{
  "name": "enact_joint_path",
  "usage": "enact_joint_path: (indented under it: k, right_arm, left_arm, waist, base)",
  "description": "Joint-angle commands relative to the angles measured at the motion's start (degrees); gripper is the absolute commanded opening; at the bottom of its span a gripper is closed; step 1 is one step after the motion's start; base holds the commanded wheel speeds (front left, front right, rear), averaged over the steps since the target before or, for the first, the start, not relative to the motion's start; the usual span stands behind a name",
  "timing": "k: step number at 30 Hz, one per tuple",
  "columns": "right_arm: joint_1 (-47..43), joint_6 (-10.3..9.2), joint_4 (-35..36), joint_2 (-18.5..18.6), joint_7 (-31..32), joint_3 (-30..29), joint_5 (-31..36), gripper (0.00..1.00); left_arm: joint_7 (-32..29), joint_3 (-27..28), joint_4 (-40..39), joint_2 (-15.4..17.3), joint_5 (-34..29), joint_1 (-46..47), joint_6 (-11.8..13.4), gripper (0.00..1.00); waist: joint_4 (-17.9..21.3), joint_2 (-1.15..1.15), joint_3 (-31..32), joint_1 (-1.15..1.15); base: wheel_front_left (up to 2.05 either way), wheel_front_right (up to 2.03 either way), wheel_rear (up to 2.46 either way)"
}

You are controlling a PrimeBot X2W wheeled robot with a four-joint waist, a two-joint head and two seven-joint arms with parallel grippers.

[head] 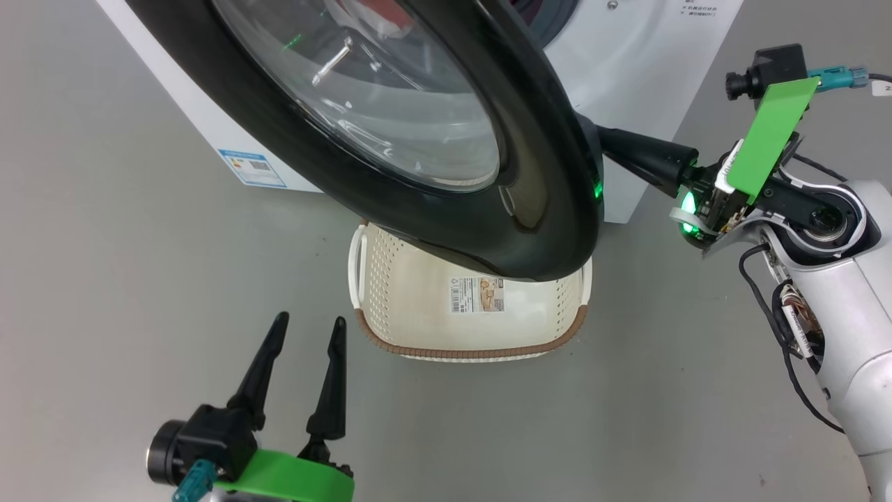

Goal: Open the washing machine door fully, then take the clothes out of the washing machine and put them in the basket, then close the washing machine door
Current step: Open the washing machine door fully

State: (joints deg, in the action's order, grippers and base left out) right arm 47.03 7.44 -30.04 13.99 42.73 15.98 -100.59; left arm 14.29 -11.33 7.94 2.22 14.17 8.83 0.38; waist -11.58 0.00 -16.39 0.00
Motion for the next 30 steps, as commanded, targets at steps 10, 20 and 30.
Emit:
enact_joint_path:
  k: [10, 20, 30]
  right_arm:
    - [-4.8, 0.05, 1.1, 0.0, -4.6, -1.2, 3.6, 1.0]
    - [-12.8, 0.05, 0.6, -0.2, -9.7, -3.2, 6.0, 1.0]
    - [-21.9, 0.05, 1.3, -0.3, -14.1, -4.4, 8.3, 1.0]
  left_arm:
    - [0.7, 2.9, -0.8, 0.7, -0.7, -1.3, -0.9, 1.0]
    - [0.7, 5.4, -0.6, 0.7, -1.6, -1.9, -2.0, 1.0]
    - [0.7, 7.6, 0.0, 0.7, -1.9, -2.8, -2.5, 1.0]
  waist:
    - [1.0, 0.0, 1.6, 0.0]
    - [4.0, 0.0, 2.4, 0.0]
    - [6.6, 0.0, 3.6, 0.0]
  base:
    - [0.0, 0.0, 0.0]
    - [0.0, 0.0, 0.0]
    - [0.0, 0.0, 0.0]
